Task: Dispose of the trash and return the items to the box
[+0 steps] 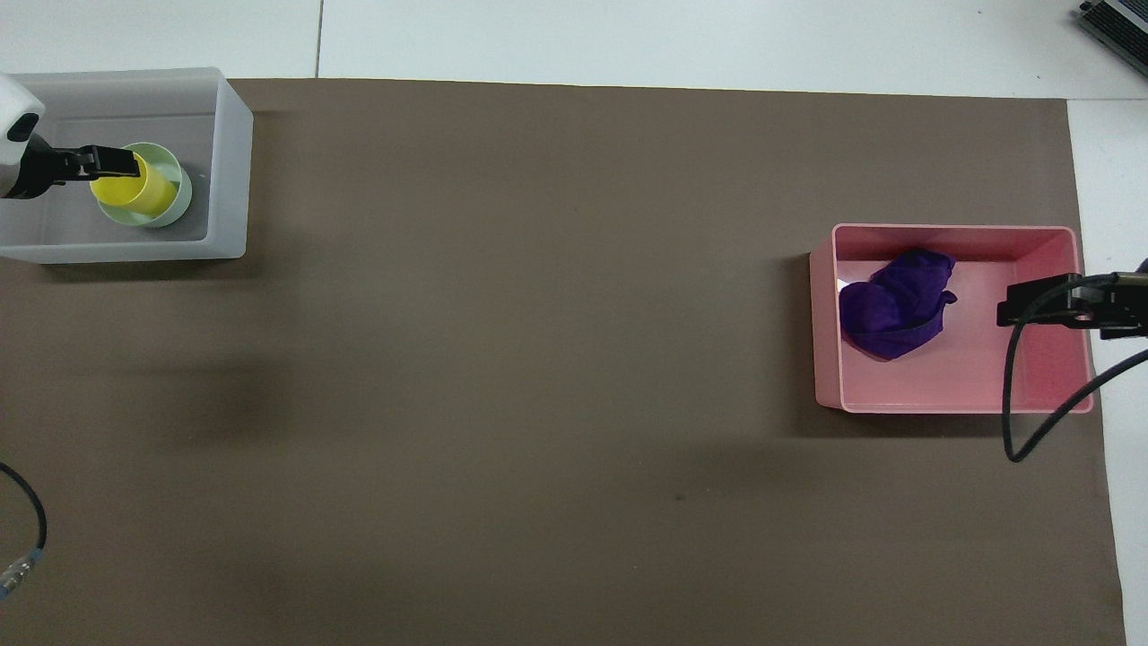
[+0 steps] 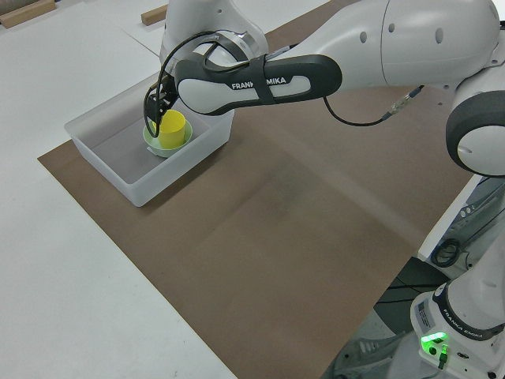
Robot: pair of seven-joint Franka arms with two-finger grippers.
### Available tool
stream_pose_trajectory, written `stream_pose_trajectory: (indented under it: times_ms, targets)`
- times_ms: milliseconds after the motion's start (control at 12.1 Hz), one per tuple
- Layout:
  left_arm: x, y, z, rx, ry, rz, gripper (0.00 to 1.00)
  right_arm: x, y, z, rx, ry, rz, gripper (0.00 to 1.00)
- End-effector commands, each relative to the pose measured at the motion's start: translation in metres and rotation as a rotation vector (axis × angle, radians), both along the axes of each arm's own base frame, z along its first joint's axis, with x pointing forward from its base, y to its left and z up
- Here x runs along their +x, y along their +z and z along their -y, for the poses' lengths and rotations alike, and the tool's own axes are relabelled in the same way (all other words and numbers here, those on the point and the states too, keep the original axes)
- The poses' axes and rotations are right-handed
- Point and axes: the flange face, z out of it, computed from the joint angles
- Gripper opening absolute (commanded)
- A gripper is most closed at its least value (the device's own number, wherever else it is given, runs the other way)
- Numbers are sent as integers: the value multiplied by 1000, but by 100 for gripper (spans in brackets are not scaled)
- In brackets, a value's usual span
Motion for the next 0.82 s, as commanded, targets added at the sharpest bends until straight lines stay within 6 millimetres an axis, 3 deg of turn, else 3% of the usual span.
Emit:
stream_pose_trajectory:
  times_ms: [0, 165, 330, 577, 742]
  targets:
    - [-51, 29, 41, 36, -82, -30, 100, -9, 2, 4, -16, -4, -3, 100]
    - [-78, 37, 76, 37, -125, -61, 100, -8, 14, 4, -19, 20, 4, 100]
    - [-104, 46, 117, 44, -188, -68, 100, -7, 13, 2, -18, 20, 12, 100]
    - [-133, 52, 194, 34, -253, -84, 100, -8, 11, 2, -16, 17, 14, 100]
    - [-147, 67, 220, 24, -245, -114, 100, -9, 11, 2, -16, 17, 14, 100]
